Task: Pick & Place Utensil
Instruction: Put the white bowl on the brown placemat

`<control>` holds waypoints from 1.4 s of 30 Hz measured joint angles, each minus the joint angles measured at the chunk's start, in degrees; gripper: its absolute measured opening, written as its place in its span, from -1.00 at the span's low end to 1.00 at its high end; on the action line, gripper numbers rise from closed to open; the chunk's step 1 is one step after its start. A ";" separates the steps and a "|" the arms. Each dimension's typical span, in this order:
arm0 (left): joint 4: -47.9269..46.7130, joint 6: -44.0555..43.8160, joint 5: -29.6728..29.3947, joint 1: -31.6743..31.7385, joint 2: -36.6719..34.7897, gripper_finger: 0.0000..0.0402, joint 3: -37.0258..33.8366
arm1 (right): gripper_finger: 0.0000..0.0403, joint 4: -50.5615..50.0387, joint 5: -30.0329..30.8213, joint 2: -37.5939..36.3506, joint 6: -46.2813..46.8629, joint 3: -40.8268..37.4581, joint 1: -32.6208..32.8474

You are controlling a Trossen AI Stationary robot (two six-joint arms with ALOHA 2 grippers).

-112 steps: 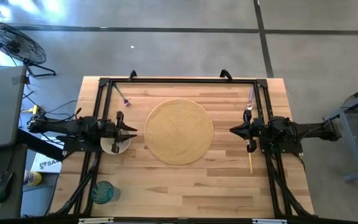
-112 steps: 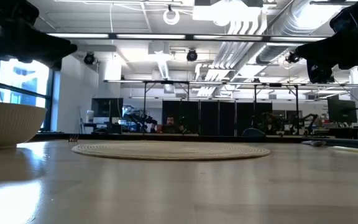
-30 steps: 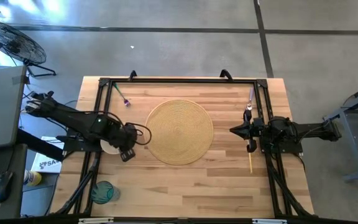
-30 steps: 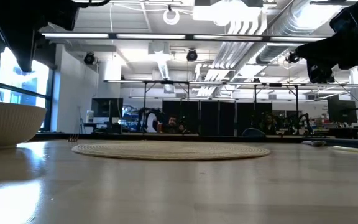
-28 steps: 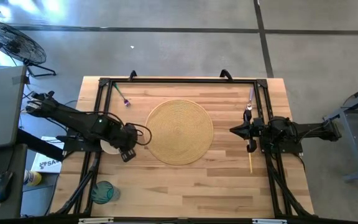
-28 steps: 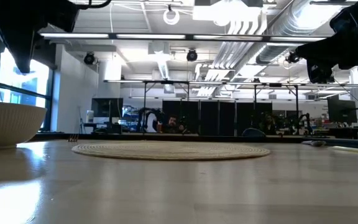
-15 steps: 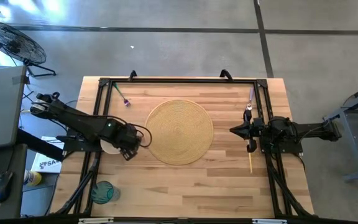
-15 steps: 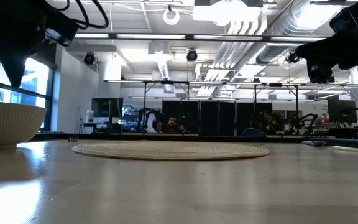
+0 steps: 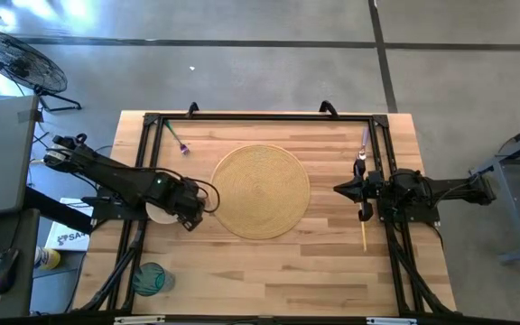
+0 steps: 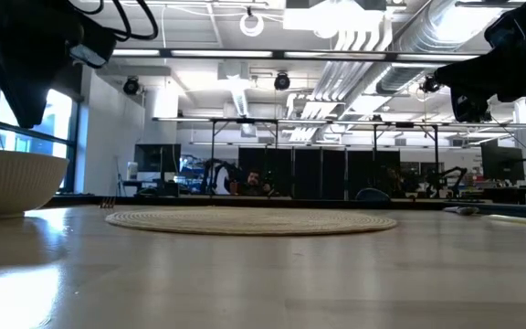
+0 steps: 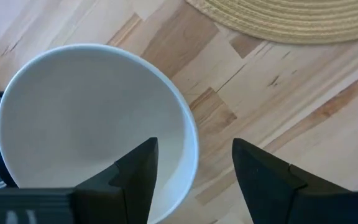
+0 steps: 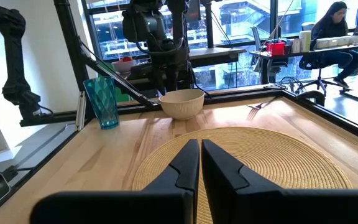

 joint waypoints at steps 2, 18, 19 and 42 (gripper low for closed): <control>0.03 -0.70 -0.02 0.00 0.04 0.01 -0.03 | -0.94 -0.01 0.00 0.00 0.00 0.00 0.02; 9.59 -4.00 0.55 -0.04 0.04 0.01 -9.40 | -0.94 -0.01 -0.01 0.00 0.00 0.00 0.01; 9.87 -4.03 0.64 -0.04 0.04 0.01 -10.01 | -0.94 -0.01 0.00 0.00 0.00 0.00 0.02; 15.06 -3.00 2.03 -0.04 0.04 -0.56 -11.67 | -0.94 -0.01 -0.01 0.01 0.00 0.00 0.01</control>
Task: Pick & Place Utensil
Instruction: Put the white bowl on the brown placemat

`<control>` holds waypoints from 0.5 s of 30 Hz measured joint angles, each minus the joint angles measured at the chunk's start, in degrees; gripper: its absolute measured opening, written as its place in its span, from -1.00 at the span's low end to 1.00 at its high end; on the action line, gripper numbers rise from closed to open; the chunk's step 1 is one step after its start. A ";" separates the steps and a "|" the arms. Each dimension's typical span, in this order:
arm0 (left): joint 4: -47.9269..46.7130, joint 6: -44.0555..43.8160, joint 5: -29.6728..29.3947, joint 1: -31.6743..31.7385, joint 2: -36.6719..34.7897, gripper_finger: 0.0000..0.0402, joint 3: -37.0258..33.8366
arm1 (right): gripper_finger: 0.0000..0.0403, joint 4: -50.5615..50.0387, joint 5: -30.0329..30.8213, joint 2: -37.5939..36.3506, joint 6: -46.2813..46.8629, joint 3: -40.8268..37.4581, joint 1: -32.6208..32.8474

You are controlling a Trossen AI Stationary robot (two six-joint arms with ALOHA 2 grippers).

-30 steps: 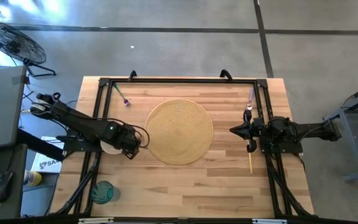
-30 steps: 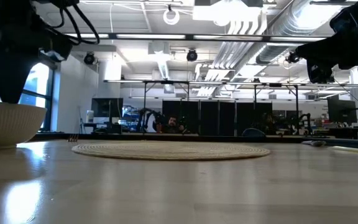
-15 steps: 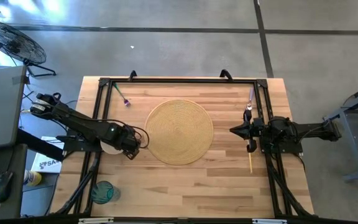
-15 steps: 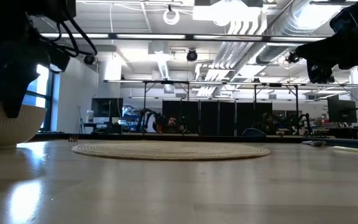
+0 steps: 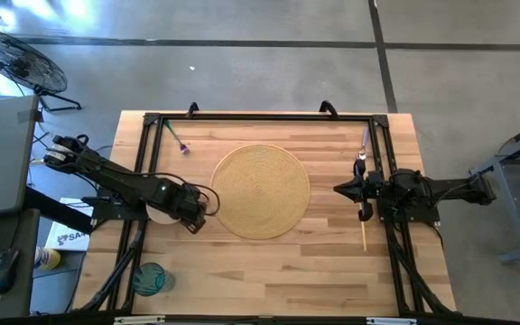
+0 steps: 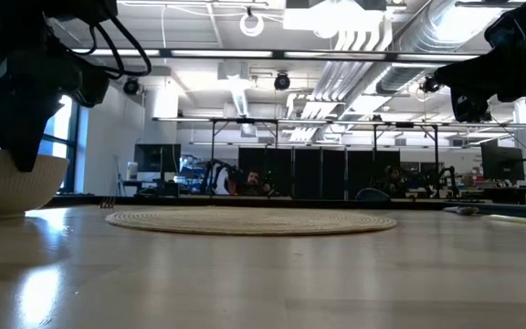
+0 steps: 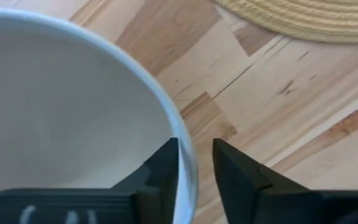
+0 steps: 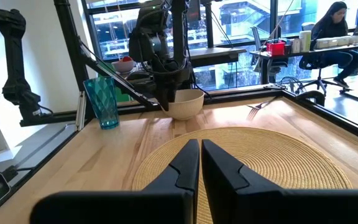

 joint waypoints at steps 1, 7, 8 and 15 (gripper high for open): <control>-0.22 0.00 0.28 0.00 0.00 -0.60 0.00 | -0.94 0.00 0.01 -0.01 0.00 0.00 -0.01; -0.72 0.01 1.01 0.00 0.00 -0.75 0.00 | -0.94 0.00 0.01 -0.01 0.00 0.00 -0.01; -0.72 0.07 1.01 0.00 0.00 -0.76 0.00 | -0.94 0.00 0.01 -0.01 0.00 0.00 0.01; -0.93 0.52 1.23 0.00 -0.02 -0.90 0.04 | -0.94 0.00 -0.01 -0.01 0.00 0.00 0.01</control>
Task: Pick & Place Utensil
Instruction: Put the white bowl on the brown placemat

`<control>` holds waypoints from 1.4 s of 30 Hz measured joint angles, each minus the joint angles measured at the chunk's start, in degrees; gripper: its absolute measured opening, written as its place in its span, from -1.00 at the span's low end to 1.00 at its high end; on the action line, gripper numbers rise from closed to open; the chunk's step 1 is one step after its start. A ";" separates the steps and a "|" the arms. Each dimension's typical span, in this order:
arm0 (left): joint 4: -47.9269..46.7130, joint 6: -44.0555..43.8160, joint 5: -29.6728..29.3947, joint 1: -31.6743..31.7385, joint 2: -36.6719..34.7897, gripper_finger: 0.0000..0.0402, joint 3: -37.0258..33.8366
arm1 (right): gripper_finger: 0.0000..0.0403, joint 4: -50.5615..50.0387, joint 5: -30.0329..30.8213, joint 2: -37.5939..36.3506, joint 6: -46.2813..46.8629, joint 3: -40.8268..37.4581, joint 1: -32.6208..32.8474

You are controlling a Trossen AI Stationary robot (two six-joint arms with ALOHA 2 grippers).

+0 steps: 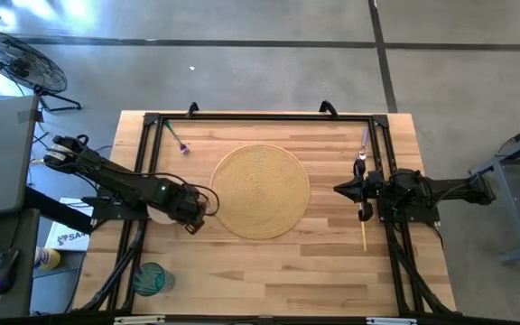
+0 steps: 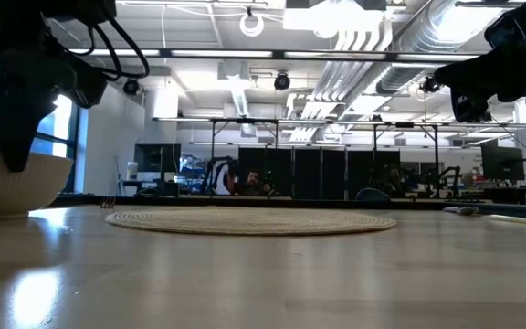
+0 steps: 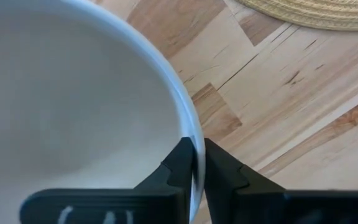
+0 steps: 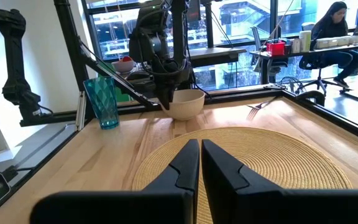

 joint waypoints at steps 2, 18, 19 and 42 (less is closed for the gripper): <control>-0.11 0.05 0.00 0.00 -0.02 -0.93 0.04 | -0.94 0.00 0.02 0.00 0.00 0.00 -0.01; -1.18 5.13 -2.09 -0.06 0.00 -0.97 4.27 | -0.94 0.00 0.01 0.00 0.00 0.00 -0.01; -1.18 5.41 -2.51 -0.20 0.00 -0.97 4.96 | -0.94 0.00 0.01 0.00 0.00 0.00 -0.02; -7.64 39.85 -18.13 -4.11 26.45 -0.97 38.91 | -0.94 0.04 0.02 0.02 0.00 0.00 0.00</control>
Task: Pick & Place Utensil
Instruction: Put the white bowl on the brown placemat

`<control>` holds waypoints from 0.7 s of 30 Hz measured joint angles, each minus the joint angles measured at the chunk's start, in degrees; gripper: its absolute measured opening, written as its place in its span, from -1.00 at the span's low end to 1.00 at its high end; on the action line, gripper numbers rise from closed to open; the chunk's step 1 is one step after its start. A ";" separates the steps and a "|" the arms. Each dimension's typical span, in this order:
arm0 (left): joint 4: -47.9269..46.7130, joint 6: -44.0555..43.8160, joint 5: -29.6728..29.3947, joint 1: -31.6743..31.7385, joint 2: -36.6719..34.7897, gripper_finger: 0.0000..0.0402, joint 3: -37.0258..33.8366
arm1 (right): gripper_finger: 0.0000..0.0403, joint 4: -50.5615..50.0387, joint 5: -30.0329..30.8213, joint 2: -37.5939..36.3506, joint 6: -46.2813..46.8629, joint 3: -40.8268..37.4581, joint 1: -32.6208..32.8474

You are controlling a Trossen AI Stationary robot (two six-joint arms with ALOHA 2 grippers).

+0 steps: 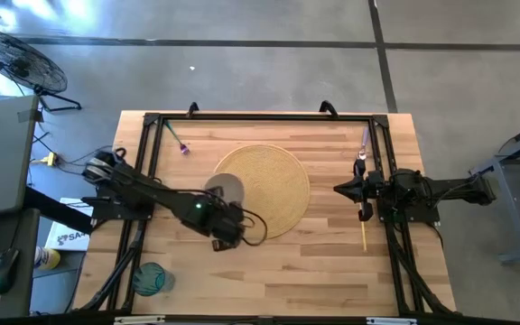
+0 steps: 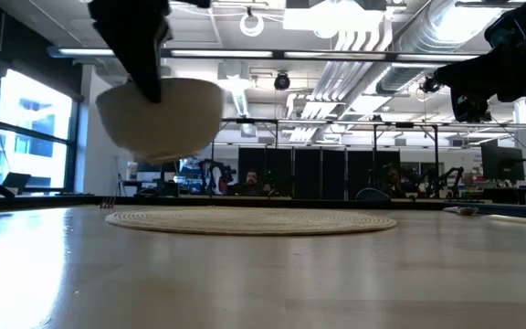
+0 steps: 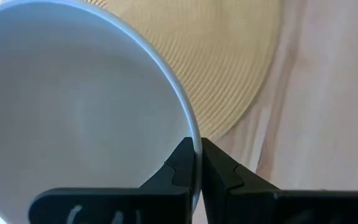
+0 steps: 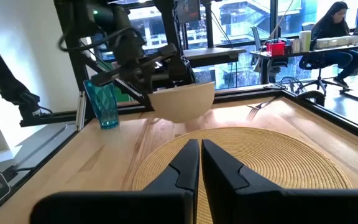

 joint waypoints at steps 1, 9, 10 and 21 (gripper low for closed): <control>0.19 2.36 0.52 0.59 1.15 -0.97 1.15 | -0.94 0.00 0.00 0.00 0.00 0.00 -0.02; 3.27 14.48 2.93 8.40 6.44 -0.97 3.89 | -0.94 0.00 -0.04 0.28 0.00 0.00 0.00; 4.51 15.70 3.10 9.28 6.48 -0.97 3.89 | -0.94 0.00 -0.02 0.34 0.00 0.00 0.00; 13.75 22.29 7.39 17.55 7.22 -0.97 3.90 | -0.94 0.00 -0.01 0.75 0.00 0.00 0.00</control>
